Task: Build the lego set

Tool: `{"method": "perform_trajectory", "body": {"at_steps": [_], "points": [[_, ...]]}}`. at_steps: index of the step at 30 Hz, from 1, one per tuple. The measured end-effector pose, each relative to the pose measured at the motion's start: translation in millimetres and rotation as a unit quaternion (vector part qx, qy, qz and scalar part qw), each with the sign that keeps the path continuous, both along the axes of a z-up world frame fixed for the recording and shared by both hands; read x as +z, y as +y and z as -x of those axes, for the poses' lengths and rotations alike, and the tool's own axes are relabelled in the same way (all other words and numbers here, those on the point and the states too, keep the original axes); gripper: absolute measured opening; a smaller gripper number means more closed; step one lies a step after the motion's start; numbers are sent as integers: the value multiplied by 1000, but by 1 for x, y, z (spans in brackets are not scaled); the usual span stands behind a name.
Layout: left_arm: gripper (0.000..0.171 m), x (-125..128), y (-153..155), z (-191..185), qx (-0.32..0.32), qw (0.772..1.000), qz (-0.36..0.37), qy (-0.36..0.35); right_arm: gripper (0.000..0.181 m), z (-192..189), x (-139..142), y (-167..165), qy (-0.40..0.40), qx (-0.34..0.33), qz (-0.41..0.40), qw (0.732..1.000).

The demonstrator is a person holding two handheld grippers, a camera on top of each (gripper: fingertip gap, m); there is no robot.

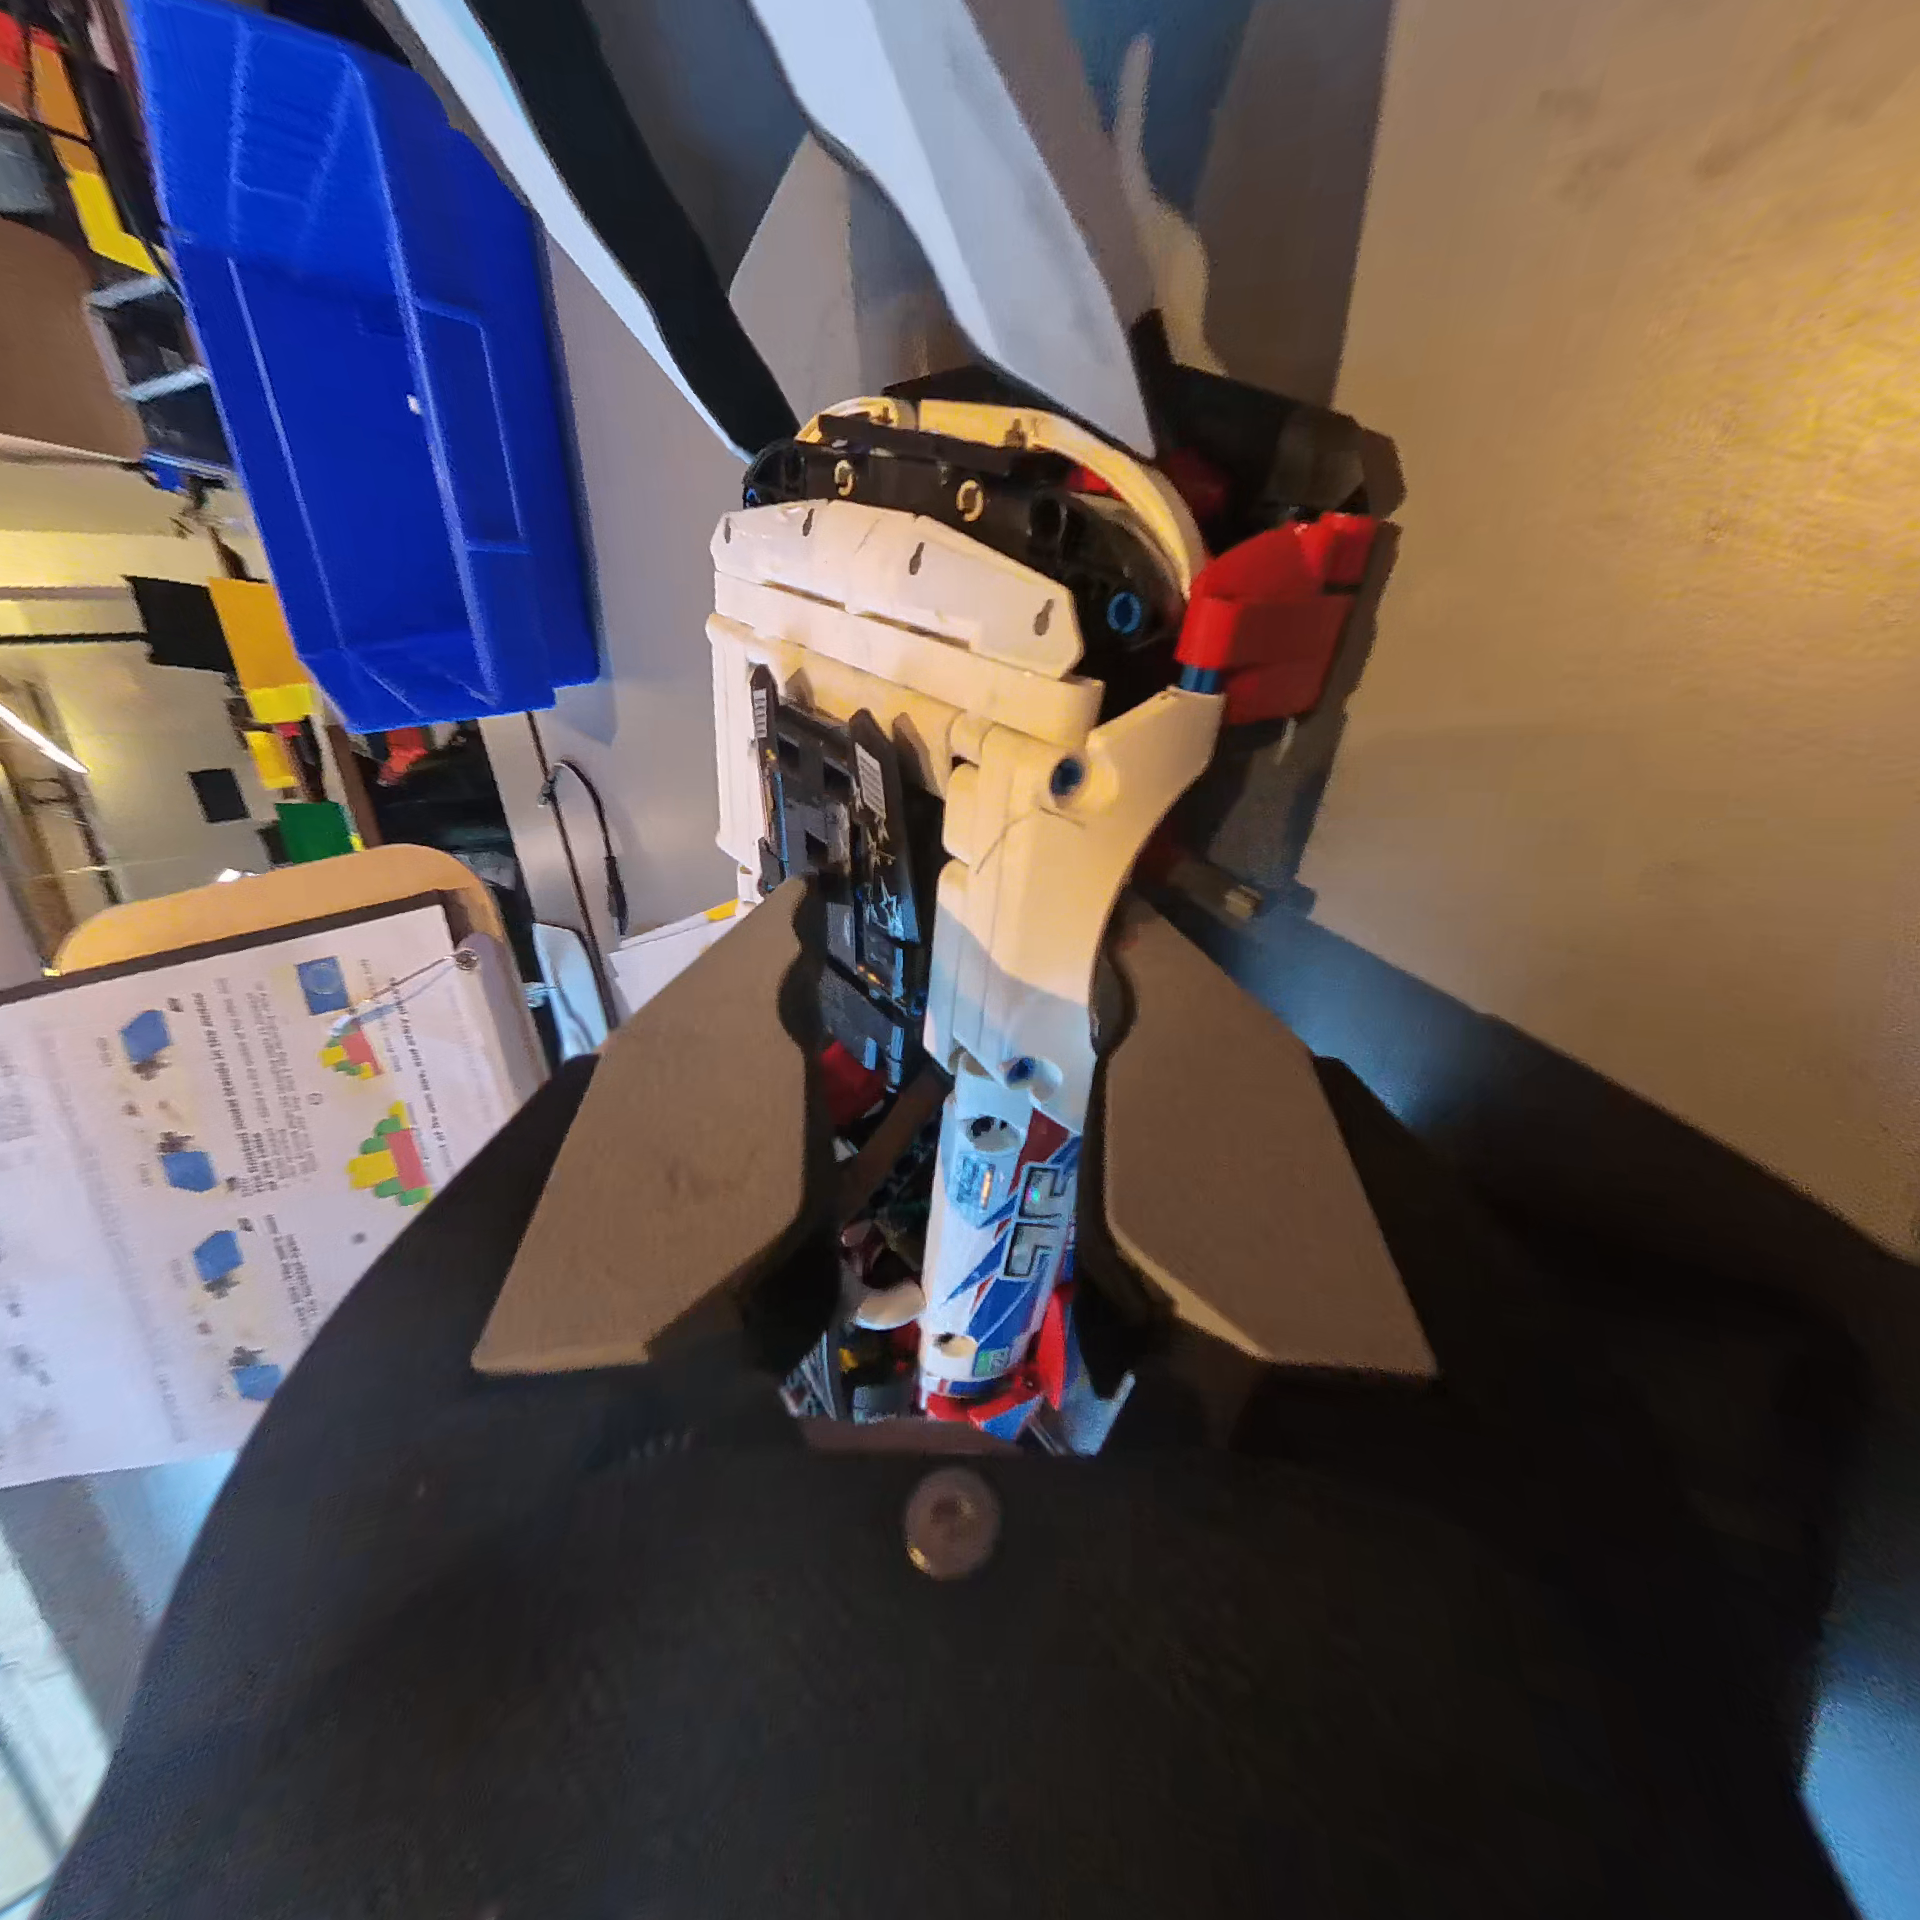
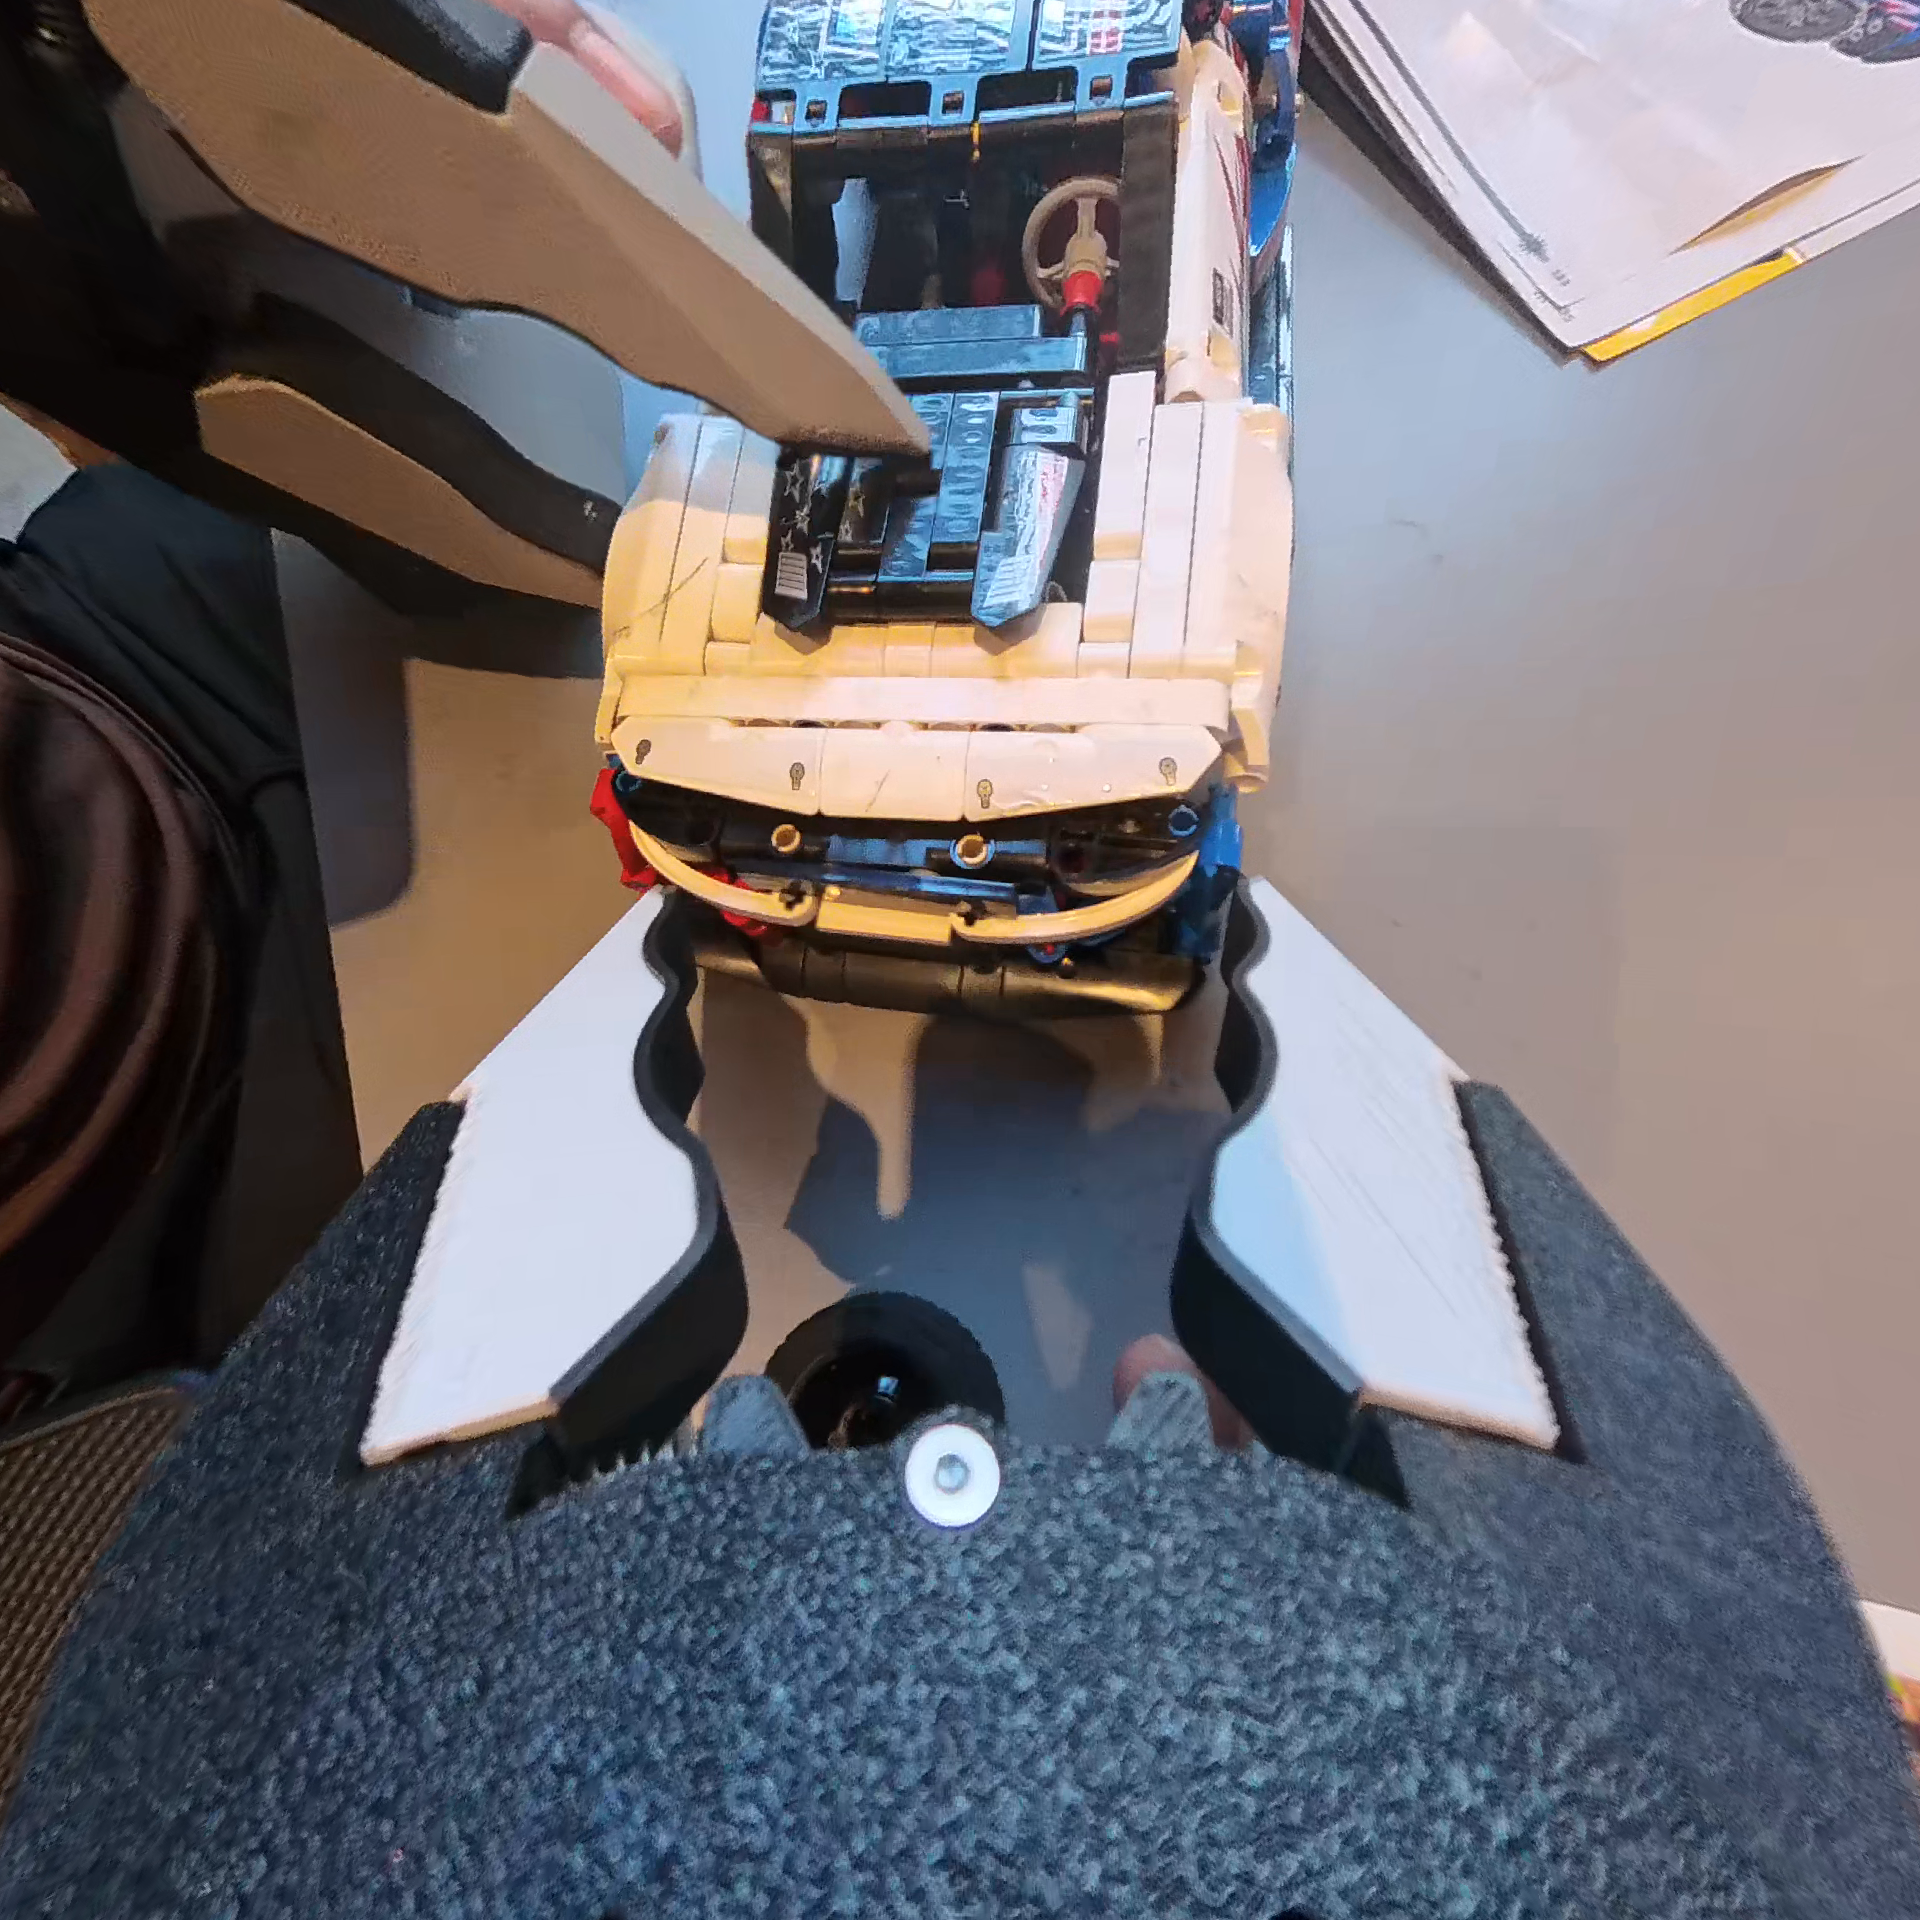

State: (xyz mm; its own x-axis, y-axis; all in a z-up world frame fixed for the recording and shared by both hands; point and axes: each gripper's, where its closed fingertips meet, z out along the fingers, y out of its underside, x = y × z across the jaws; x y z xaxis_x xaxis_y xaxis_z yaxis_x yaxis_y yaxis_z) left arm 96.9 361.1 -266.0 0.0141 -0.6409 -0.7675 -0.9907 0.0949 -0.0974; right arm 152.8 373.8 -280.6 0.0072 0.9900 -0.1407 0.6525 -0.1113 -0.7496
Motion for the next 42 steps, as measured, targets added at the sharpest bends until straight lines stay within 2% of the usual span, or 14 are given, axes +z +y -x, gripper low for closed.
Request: {"method": "perform_trajectory", "body": {"at_steps": [5,11,15,18,22,27,42], "points": [[38,4,-3,1,-26,998,-51,29,93,0,1,-2,12,2,4,1000],[33,9,-3,2,-21,998,-60,5,82,-5,12,8,31,15,28,999],[27,12,-4,3,-15,997,-78,-11,93,-12,-2,11,5,21,4,1000],[26,12,-6,5,-8,996,-85,-20,100,-9,-11,8,-14,28,23,999],[25,14,-6,6,1,996,-93,-15,78,3,3,-1,22,68,62,995],[20,22,-10,13,7,995,-100,-26,75,9,8,-8,5,84,50,995],[12,76,-40,54,31,985,-125,-115,69,41,71,-39,9,69,12,998]]}}
